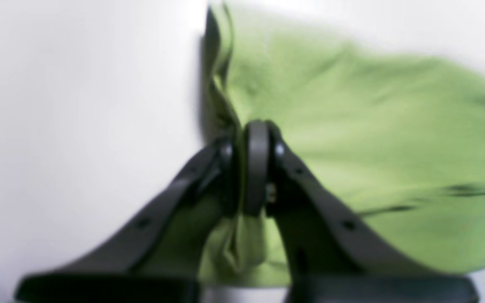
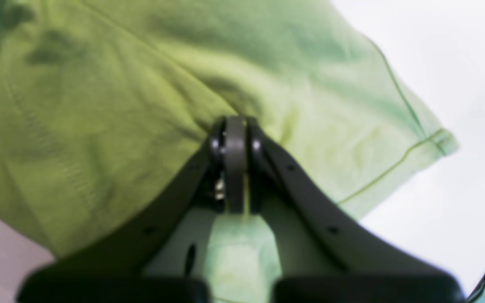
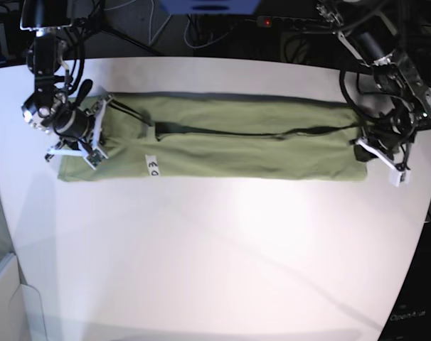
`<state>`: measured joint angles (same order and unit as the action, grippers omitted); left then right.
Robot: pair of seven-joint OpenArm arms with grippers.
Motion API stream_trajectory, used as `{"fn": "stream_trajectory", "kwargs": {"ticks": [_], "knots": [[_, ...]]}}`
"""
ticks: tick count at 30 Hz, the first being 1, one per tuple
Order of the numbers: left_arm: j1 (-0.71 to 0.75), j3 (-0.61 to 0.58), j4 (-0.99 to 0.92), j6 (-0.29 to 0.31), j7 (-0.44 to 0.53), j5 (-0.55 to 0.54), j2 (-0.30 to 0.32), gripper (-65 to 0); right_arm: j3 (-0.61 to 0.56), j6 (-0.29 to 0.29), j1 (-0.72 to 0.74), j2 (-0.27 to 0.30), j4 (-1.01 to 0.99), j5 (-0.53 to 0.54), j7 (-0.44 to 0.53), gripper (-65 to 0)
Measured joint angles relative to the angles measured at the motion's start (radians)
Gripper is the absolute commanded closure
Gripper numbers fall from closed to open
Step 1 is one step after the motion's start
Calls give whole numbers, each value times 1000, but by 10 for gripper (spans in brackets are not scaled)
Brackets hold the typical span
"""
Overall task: Fold the T-shirt properly
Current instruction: 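Carry the left gripper's end toward the right gripper, folding the strip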
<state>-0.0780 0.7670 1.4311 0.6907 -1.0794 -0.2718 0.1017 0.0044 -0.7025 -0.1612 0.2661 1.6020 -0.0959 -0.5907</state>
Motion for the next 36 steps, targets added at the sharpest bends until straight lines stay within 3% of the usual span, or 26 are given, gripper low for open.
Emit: {"fn": "stream_trajectory", "kwargs": {"ticks": [8, 15, 20, 23, 26, 33, 36], "knots": [[-34, -1, 170, 5, -145, -63, -52, -33, -10, 0, 0, -11, 0, 0, 3, -1], [-33, -5, 262, 5, -179, -64, -124, -33, -11, 0, 0, -13, 0, 0, 3, -1], [-32, -4, 313, 5, -207, -62, -136, -33, -11, 0, 0, -13, 0, 0, 3, -1], [-35, -4, 366, 5, -259, -67, -138, -33, -11, 0, 0, -13, 0, 1, 1, -1], [-38, -4, 406, 5, -298, -63, -185, -33, -11, 0, 0, -14, 0, 0, 0, -1], [-19, -151, 479, 5, -283, -62, -249, -33, -11, 0, 0, -14, 0, 0, -1, -1], [-2, -209, 479, 5, -285, -61, -250, -33, -11, 0, 0, -14, 0, 1, 0, -1]]}}
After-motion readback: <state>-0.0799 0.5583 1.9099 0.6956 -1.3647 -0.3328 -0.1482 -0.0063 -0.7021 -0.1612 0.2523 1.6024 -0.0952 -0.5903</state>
